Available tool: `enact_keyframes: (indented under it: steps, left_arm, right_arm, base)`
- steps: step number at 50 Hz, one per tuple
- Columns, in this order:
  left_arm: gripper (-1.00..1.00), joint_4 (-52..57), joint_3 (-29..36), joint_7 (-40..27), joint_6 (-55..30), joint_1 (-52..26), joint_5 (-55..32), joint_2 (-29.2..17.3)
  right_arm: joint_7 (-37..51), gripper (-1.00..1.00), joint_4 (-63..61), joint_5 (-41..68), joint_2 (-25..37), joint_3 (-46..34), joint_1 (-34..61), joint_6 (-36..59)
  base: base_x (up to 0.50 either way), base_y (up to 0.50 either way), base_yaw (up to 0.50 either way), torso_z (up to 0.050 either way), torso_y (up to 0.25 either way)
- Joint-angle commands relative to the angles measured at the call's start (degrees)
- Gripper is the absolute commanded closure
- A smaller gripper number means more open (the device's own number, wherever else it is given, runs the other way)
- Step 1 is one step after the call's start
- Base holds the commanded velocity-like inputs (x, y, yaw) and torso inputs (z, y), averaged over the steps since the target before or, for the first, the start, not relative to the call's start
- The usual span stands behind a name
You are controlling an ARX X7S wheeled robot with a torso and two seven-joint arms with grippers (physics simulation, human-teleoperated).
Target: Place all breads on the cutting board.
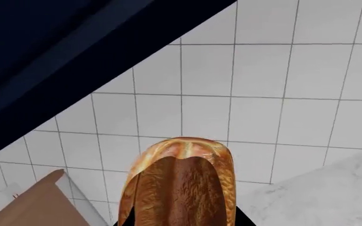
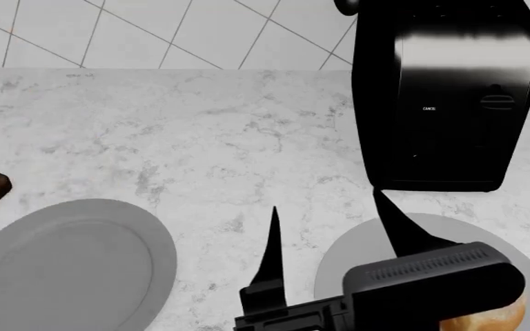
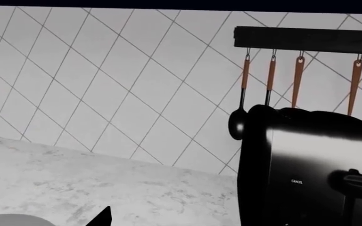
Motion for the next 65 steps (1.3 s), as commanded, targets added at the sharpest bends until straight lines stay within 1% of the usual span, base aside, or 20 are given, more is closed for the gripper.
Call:
enact_keyframes:
  steps: [1,11,26,34,40,43,44,46,48,50,56,58,59,63,65]
  left_arm:
    - [1.0,-2.09,-0.64,-1.88,-0.18,-2.33,1.39,-0.16]
    - [1.0,-1.45,-3.33,-3.16,-0.17,-1.34,1.43,-2.93]
    - [1.0,-0.14,-4.87,-4.58,-1.04,-1.08,1.46,-4.04]
    - [1.0,-4.1,-6.04,-4.94,2.36,0.05,2.89,-5.82]
    - [1.0,-4.76,-4.92,-4.43,2.78,-1.2,3.9,-6.39]
    - [1.0,-4.63,-4.48,-4.3,2.52,-1.75,4.07,-6.2]
    - [1.0,-4.86,-3.84,-4.48,2.24,-2.33,4.43,-5.51]
    - [1.0,-4.17,-4.4,-4.36,2.09,-1.85,4.03,-6.25]
    - [1.0,-4.18,-3.76,-4.57,1.76,-2.45,4.33,-5.41]
    - [1.0,-3.5,-3.84,-4.37,1.53,-2.3,4.1,-5.82]
    - [1.0,-1.03,-2.87,-4.19,0.55,-2.72,3.84,-5.19]
    - [1.0,0.97,-2.89,-4.58,0.48,-2.12,3.62,-5.1]
    - [1.0,3.44,-1.3,-5.01,0.72,-1.52,4.47,-5.5]
    - [1.0,7.19,-2.24,-5.69,0.56,-0.08,3.11,-4.42]
    - [1.0,8.91,-2.41,-6.15,0.51,0.31,2.82,-3.95]
  right_arm:
    - [0.17,-1.0,0.2,0.41,0.15,0.29,-0.33,-0.61]
    - [0.55,-1.0,0.05,0.43,0.3,-0.24,0.0,-0.29]
    - [0.64,-1.0,-0.5,0.14,0.87,-0.47,-0.14,-1.89]
    - [0.98,-1.0,-1.04,0.45,1.15,-0.32,-0.05,-1.45]
    - [1.13,-1.0,-1.04,0.57,1.15,-0.59,0.26,-1.33]
    - [1.13,-1.0,-0.98,0.55,1.24,-0.68,0.19,-1.56]
    - [1.08,-1.0,-0.8,0.43,1.28,-0.79,0.05,-1.83]
    - [1.1,-1.0,-0.9,0.49,1.4,-0.6,-0.16,-2.06]
    - [1.14,-1.0,-0.95,0.57,1.48,-0.44,-0.27,-2.2]
    - [1.18,-1.0,-0.94,0.57,1.52,-0.4,-0.37,-2.37]
    - [1.55,-1.0,-1.08,0.69,1.93,0.45,-0.3,-2.41]
    - [2.55,-1.0,-2.11,-0.45,2.68,0.68,0.22,-1.68]
    - [3.32,-1.0,-3.31,-1.0,3.43,1.7,1.0,-0.95]
    - [5.19,-1.0,-6.97,-1.35,6.17,4.45,2.98,4.71]
    - [6.94,-1.0,-11.16,-1.21,7.72,7.28,3.15,9.02]
  base:
    - [0.0,0.0,0.0,0.0,0.0]
    - [0.0,0.0,0.0,0.0,0.0]
    - [0.0,0.0,0.0,0.0,0.0]
    - [0.0,0.0,0.0,0.0,0.001]
    - [0.0,0.0,0.0,0.0,0.0]
    - [0.0,0.0,0.0,0.0,0.0]
    - [0.0,0.0,0.0,0.0,0.0]
    - [0.0,0.0,0.0,0.0,0.0]
    - [0.0,0.0,0.0,0.0,0.0]
    - [0.0,0.0,0.0,0.0,0.0]
    - [0.0,0.0,0.0,0.0,0.0]
    - [0.0,0.0,0.0,0.0,0.0]
    - [0.0,0.0,0.0,0.0,0.0]
    - [0.0,0.0,0.0,0.0,0.0]
    - [0.0,0.0,0.0,0.0,0.0]
